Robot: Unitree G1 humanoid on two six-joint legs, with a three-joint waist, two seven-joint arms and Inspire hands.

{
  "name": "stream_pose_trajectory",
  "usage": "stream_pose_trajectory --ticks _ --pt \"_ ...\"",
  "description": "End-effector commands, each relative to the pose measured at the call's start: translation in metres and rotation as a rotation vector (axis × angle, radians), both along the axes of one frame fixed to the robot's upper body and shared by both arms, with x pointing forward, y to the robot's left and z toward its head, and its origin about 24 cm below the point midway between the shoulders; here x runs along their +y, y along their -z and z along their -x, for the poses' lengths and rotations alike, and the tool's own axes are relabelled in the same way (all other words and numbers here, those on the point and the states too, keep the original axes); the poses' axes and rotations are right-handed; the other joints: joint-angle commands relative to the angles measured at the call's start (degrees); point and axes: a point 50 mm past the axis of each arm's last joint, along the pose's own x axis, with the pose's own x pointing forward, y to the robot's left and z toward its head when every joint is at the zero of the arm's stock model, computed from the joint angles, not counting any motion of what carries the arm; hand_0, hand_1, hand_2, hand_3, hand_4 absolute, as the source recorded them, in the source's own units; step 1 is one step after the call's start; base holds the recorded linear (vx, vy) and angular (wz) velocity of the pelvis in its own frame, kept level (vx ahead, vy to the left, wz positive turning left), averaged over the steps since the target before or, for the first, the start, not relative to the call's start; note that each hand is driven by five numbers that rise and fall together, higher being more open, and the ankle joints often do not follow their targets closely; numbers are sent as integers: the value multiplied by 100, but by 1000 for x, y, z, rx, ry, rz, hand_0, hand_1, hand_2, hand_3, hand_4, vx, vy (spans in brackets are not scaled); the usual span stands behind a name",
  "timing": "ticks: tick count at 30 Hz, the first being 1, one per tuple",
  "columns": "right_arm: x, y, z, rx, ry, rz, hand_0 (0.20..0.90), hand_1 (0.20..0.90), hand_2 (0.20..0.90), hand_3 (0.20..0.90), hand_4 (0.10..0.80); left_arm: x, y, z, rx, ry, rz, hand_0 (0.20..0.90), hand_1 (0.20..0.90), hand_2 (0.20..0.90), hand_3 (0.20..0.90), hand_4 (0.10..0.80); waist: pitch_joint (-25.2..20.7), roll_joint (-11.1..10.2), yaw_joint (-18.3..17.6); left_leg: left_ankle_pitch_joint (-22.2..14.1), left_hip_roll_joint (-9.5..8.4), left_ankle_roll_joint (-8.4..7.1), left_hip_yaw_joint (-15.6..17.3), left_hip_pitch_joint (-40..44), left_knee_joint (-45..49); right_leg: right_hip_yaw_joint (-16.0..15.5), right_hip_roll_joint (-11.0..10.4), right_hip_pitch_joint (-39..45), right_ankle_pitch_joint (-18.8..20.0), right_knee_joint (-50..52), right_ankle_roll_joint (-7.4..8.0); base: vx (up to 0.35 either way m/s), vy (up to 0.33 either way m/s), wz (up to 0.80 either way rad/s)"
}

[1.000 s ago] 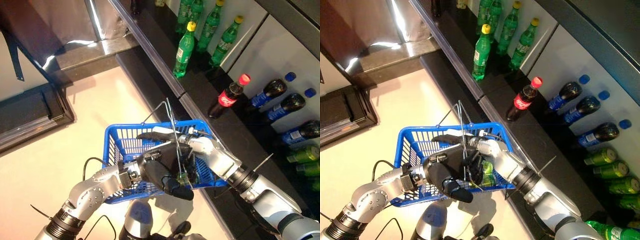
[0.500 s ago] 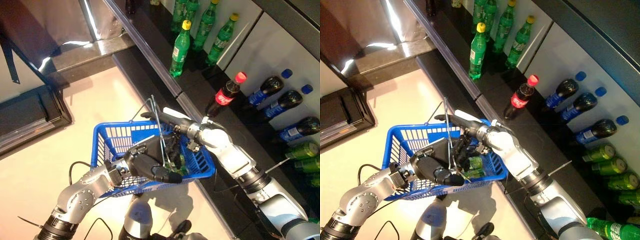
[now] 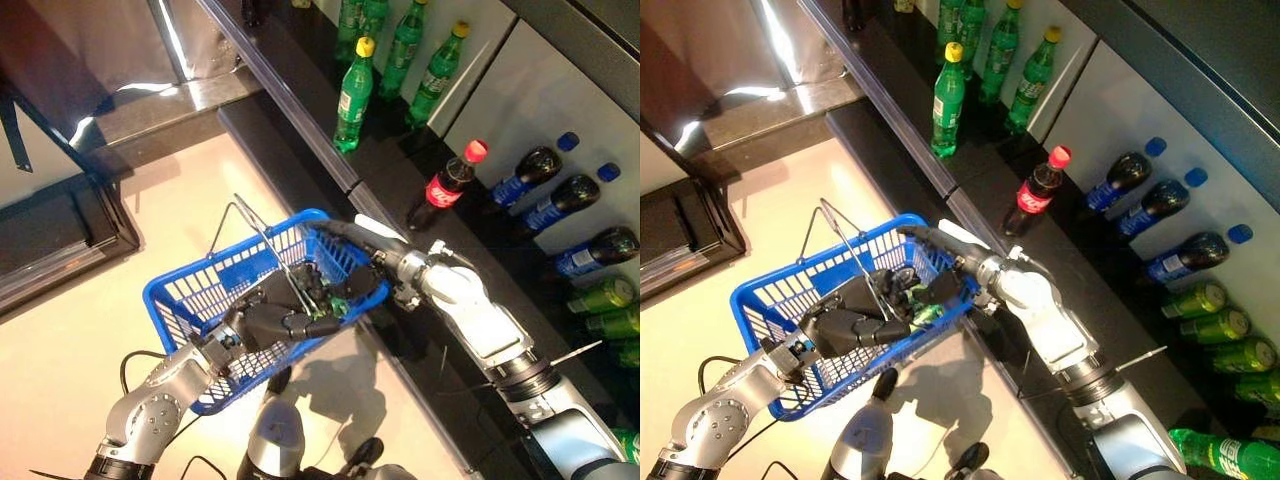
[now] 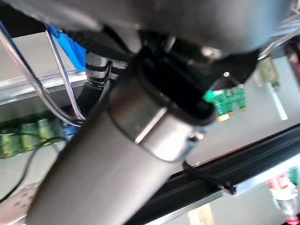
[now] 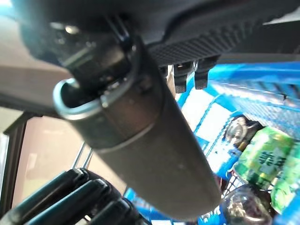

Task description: Pick up the drink and place into the basket.

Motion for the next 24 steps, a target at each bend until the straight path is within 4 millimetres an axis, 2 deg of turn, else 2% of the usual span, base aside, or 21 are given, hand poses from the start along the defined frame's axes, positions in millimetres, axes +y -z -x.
stream_pose_trajectory --ticks 1,5,12,17,24 --pt "14 12 18 -21 -64 -184 900 900 900 900 800 -20 -93 4 -631 64 449 300 300 300 200 100 -2342 141 -285 -154 -98 279 193 257 -294 137 130 -60 18 222 -222 -28 -2 -6" --pt "8 17 24 -20 -20 -340 900 900 900 900 800 -11 -84 -1 -587 -27 450 300 300 300 200 100 -2362 211 -397 -181 -100 310 270 278 -294 241 92 -110 33 238 -189 -34 10 -14" --pt "-17 40 44 -8 107 -537 900 900 900 900 800 8 -59 -4 -498 -189 447 300 300 300 200 100 -2400 352 -701 -255 -100 366 470 339 -294 417 -33 -250 120 344 -114 -20 21 -13" --pt "-37 57 53 17 200 -563 900 900 900 900 800 24 -46 -4 -461 -273 442 300 300 300 200 100 -2404 386 -930 -302 -81 372 621 376 -294 550 -68 -316 173 317 -79 -15 7 -16" --pt "-66 69 64 -12 353 -582 900 900 900 900 800 44 -36 -7 -440 -393 411 300 300 300 200 100 -2407 397 -1305 -376 -30 363 852 440 -294 775 -86 -436 239 286 -40 -6 -7 -15"
